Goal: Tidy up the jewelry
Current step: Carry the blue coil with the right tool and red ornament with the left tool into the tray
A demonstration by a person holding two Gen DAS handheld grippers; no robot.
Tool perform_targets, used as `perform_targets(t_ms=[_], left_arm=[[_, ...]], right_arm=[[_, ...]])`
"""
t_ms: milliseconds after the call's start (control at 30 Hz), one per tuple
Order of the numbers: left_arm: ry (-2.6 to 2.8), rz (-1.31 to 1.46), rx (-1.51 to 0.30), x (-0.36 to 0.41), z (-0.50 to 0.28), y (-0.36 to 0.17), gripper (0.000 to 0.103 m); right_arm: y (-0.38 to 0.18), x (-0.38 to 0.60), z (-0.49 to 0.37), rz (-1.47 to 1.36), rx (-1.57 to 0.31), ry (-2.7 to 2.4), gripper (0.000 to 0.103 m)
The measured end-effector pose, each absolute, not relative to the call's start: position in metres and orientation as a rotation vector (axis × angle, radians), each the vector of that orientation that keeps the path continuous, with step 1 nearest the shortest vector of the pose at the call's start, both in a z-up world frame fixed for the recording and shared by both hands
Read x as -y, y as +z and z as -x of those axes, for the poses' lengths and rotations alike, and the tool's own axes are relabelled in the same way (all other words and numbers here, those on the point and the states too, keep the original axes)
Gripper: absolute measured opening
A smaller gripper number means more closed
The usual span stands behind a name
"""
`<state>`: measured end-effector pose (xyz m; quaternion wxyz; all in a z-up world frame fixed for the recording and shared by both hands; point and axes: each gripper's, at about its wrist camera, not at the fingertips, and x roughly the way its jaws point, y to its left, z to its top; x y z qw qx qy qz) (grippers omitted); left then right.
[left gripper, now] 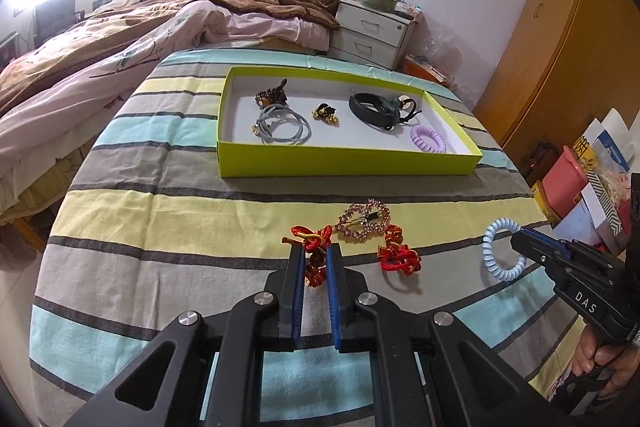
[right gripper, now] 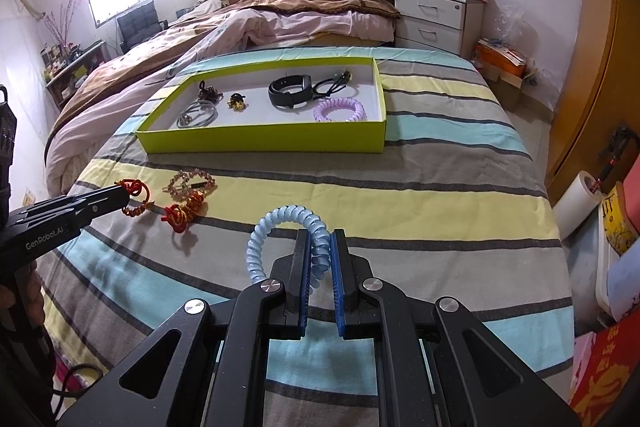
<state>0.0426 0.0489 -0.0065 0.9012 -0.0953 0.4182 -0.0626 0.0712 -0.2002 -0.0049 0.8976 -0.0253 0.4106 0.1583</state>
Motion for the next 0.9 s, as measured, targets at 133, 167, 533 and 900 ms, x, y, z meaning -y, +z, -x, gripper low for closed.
perform_targets(t_ms=[133, 167, 533, 900], left_arm=[[-0.128, 0.197, -0.853, -0.050, -0.040, -0.001, 0.010], [-0.130, 0.199, -0.851, -0.050, -0.040, 0.001, 0.010], [-0.126, 0.166, -0.800, -0.054, -0.050, 0.027, 0.010], [-0.168, 0.166, -0.779, -0.054, -0.096, 0.042, 0.010]], right_arm=[[-0.002, 0.198, -0.071, 0.048, -0.844, 0.332, 0.010], [-0.001, 0.198, -0.071, 0.049, -0.842, 0.333, 0.010], [0.018, 0.188, -0.080, 0.047, -0.796, 0.352, 0.010], [0.030, 0.175, -0.114, 0.021, -0.772, 0.369, 0.010]])
